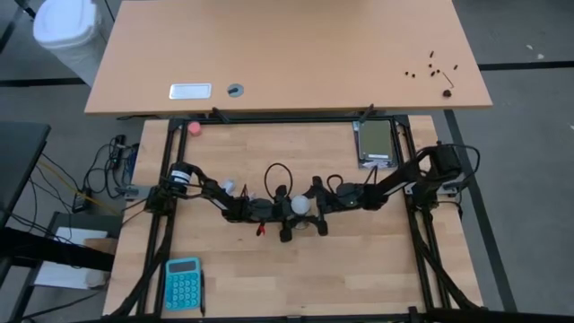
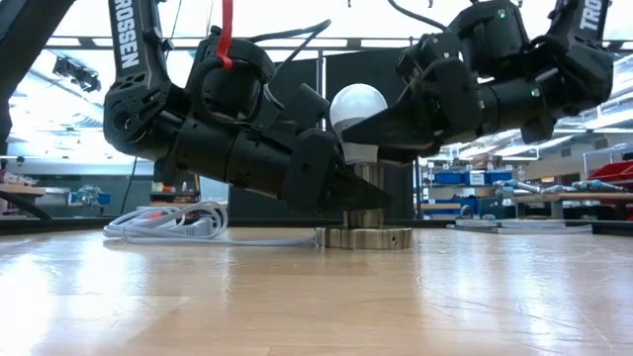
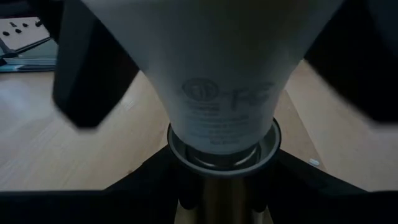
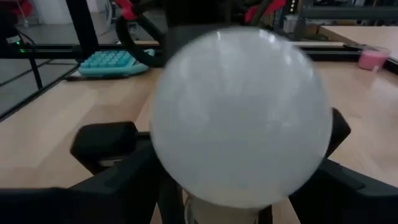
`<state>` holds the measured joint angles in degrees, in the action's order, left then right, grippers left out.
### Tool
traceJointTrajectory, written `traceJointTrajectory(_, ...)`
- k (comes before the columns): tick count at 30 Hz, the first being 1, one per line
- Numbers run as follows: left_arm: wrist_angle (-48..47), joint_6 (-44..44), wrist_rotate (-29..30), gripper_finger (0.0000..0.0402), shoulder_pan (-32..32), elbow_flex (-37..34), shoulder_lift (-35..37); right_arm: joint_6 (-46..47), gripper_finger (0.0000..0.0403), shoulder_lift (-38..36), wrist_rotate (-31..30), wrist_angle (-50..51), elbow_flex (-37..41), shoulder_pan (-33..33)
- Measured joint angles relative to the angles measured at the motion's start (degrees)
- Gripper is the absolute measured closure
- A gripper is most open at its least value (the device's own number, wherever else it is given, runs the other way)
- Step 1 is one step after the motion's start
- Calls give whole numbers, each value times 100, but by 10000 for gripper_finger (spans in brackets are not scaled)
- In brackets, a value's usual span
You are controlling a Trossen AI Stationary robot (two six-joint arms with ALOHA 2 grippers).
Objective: Screw lightbulb
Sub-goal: Insert the lightbulb into the lamp holder
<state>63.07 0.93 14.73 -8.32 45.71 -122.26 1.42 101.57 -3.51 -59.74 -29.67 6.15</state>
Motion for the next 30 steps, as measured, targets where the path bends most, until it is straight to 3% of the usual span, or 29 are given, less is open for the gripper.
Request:
traceJointTrajectory(10,0,81,1,211,0,0,-2,238,96,-296,-229,628,0,300)
traceJointTrajectory(30,30,122,-67,211,0,-2,-2,368,96,-301,-1562,804,-63,779)
